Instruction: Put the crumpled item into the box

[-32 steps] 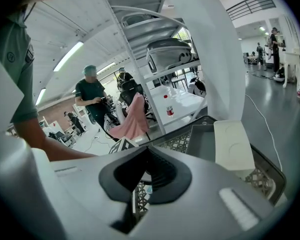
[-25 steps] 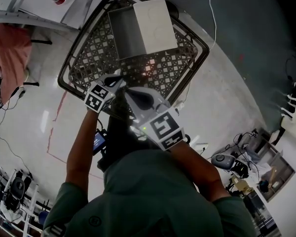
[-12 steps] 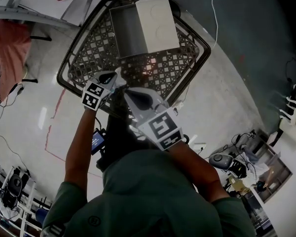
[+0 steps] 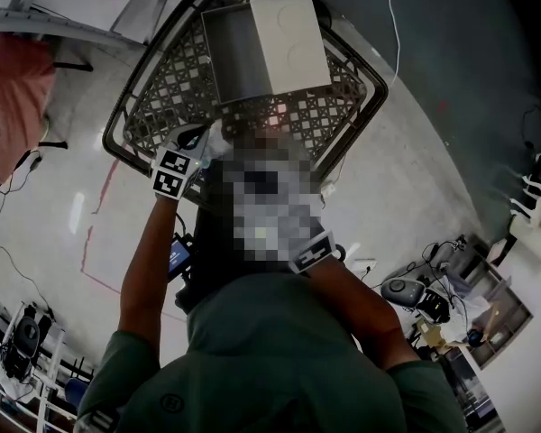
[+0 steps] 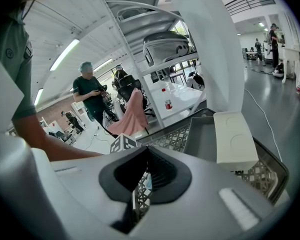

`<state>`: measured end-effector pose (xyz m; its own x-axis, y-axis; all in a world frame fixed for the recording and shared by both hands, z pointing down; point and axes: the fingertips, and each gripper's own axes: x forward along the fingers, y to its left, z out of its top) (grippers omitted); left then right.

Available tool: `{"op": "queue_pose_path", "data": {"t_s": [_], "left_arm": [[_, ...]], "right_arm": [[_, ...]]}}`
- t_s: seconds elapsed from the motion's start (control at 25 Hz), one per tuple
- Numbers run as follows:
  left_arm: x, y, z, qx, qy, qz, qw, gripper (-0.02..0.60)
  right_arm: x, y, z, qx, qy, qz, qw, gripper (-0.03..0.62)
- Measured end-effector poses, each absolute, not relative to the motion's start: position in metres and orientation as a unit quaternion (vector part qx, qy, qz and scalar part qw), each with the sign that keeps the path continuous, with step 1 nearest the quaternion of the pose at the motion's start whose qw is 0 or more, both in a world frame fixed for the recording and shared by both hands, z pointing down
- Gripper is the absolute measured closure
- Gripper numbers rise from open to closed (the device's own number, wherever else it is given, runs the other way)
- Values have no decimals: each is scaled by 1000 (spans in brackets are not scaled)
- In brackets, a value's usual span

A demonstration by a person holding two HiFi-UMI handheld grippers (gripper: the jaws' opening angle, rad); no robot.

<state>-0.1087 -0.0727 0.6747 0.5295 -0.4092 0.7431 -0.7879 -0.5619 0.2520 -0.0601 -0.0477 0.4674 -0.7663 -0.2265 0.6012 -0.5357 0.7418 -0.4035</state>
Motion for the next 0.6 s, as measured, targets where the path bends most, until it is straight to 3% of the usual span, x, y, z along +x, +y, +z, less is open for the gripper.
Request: {"op": "queue_pose_path", "data": {"t_s": [0.6], "left_arm": [[-125, -62, 689, 819, -378, 318, 293, 524]], "right_arm": [[-74, -32, 480, 199, -893, 293, 278, 589]]}}
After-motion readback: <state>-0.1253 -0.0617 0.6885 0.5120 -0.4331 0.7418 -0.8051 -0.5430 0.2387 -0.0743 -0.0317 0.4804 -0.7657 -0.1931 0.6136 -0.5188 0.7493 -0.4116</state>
